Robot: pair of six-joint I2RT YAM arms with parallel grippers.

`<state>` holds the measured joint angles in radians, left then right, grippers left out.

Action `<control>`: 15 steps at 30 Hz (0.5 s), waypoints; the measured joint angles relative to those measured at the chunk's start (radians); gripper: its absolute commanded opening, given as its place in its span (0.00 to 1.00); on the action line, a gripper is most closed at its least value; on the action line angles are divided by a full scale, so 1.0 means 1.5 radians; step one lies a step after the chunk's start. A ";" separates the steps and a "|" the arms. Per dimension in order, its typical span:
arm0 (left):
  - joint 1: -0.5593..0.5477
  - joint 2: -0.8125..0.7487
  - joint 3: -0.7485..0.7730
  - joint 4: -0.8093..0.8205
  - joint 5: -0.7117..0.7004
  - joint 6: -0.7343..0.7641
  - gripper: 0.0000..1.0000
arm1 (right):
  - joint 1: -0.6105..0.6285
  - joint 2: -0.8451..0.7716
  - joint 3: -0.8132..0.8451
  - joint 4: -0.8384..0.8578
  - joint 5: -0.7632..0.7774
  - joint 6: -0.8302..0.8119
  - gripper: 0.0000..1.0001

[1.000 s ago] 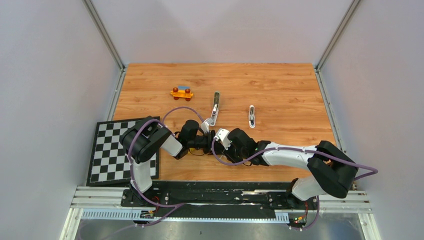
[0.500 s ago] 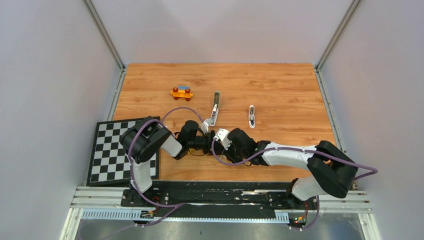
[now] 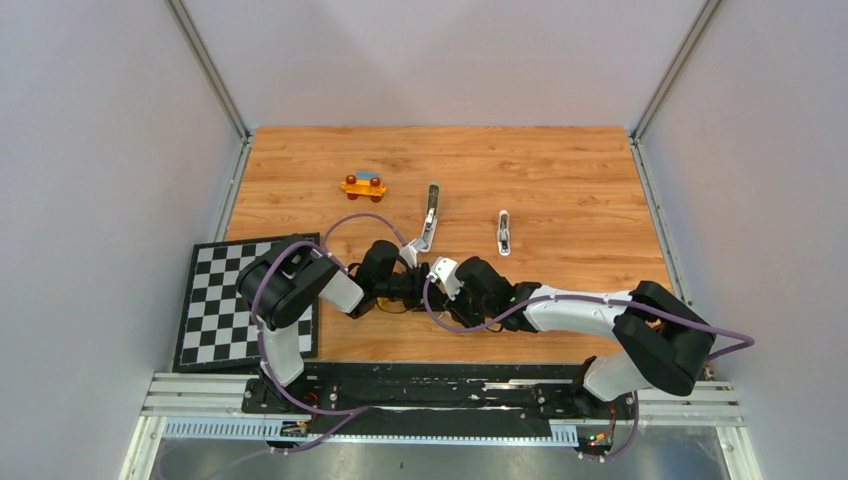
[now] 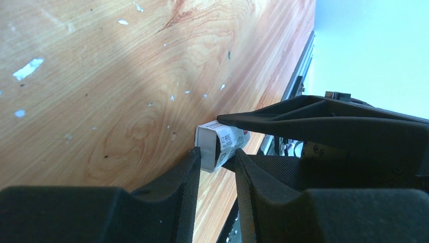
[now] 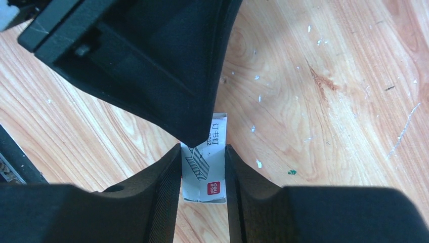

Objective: Load the staples into the stapler

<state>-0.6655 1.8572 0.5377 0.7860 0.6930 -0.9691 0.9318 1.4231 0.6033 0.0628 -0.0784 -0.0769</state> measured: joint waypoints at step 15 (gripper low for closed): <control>0.002 0.026 -0.040 0.105 -0.011 -0.071 0.26 | 0.000 0.001 -0.004 0.009 -0.012 -0.002 0.36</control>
<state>-0.6624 1.8957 0.4770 0.9432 0.6769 -1.0763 0.9318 1.4242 0.5980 0.0761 -0.0963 -0.0803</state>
